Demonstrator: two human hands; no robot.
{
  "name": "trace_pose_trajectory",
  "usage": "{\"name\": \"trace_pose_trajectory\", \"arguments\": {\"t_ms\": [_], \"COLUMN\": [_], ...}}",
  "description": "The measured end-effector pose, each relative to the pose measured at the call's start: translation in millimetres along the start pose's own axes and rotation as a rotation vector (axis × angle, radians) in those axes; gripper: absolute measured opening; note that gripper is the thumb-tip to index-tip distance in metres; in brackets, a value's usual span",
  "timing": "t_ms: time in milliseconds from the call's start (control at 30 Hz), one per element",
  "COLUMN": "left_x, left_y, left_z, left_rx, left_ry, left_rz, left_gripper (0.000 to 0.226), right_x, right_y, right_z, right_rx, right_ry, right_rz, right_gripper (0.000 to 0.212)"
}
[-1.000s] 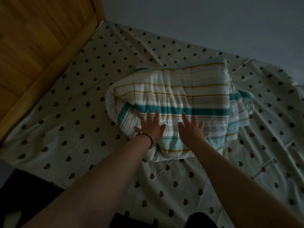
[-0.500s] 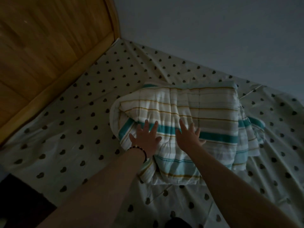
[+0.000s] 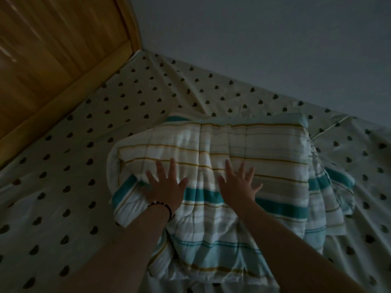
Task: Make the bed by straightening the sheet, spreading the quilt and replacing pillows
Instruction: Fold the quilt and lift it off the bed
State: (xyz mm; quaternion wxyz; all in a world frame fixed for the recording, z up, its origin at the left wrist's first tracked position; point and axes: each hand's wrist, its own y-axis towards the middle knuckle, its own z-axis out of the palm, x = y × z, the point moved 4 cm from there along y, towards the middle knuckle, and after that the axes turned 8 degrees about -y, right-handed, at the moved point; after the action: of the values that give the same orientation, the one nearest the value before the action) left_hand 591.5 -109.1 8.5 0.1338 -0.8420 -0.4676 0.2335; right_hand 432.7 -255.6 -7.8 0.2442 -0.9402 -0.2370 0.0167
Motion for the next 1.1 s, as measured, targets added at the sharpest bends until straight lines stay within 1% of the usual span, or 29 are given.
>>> {"name": "trace_pose_trajectory", "arguments": {"t_ms": [200,300,400,500,601,634,701,734,767,801,834,867,901,934,1001,1034,1101], "left_x": [3.7,7.0,-0.7,-18.6,-37.0,-39.2,-40.6,-39.8,-37.2,-34.1,-29.9,-26.1,-20.6,-18.6,-13.4,-13.7,-15.6], "left_y": [56.6,77.9,86.9,89.0,91.6,96.6,104.0,108.8,112.3,116.4,118.1,118.8,117.3,112.4,115.1,116.2,123.4], "left_z": [20.8,35.7,49.7,65.2,87.7,97.8,111.2,116.4,118.3,118.2,117.9,113.0,111.6,106.8,111.1,110.8,111.3], "left_rx": [-0.090,-0.082,-0.049,-0.009,0.099,0.145,0.195,0.191,0.151,0.087,-0.009,-0.108,-0.194,-0.246,-0.291,-0.297,-0.273], "left_ry": [-0.046,0.004,0.052,-0.001,0.049,0.067,0.094,0.097,0.068,0.001,-0.079,-0.143,-0.159,-0.158,-0.164,-0.163,-0.147], "left_rz": [-0.197,-0.236,-0.197,-0.148,-0.044,-0.036,-0.021,0.005,0.023,0.033,0.035,0.033,0.008,-0.042,-0.133,-0.173,-0.230], "left_gripper": [0.091,0.095,0.094,0.091,0.093,0.093,0.085,0.079,0.074,0.068,0.065,0.067,0.075,0.087,0.118,0.129,0.140], "right_x": [-93.9,-123.9,-142.8,-157.1,-166.6,-169.9,-177.0,-181.9,-187.2,-193.1,-199.7,-203.0,-205.5,-206.8,-209.5,-210.5,-213.4], "right_y": [65.7,85.9,100.0,110.0,113.8,115.4,116.5,116.3,116.6,117.6,119.2,119.1,119.4,120.2,126.1,127.2,128.8], "right_z": [-12.8,-17.7,-25.2,-32.0,-32.3,-32.1,-30.2,-28.0,-25.0,-22.1,-16.0,-13.4,-7.6,-2.5,9.2,13.1,20.6], "right_rx": [-0.131,-0.203,-0.270,-0.289,-0.307,-0.308,-0.307,-0.300,-0.290,-0.274,-0.255,-0.233,-0.210,-0.187,-0.154,-0.142,-0.128], "right_ry": [-0.067,-0.114,-0.116,-0.090,-0.028,0.000,0.059,0.085,0.112,0.153,0.202,0.244,0.249,0.231,0.203,0.195,0.198], "right_rz": [0.231,0.228,0.213,0.233,0.260,0.272,0.302,0.325,0.355,0.390,0.432,0.467,0.485,0.490,0.491,0.495,0.515], "right_gripper": [0.076,0.081,0.080,0.083,0.088,0.090,0.095,0.098,0.102,0.107,0.114,0.120,0.125,0.129,0.132,0.134,0.139]}}
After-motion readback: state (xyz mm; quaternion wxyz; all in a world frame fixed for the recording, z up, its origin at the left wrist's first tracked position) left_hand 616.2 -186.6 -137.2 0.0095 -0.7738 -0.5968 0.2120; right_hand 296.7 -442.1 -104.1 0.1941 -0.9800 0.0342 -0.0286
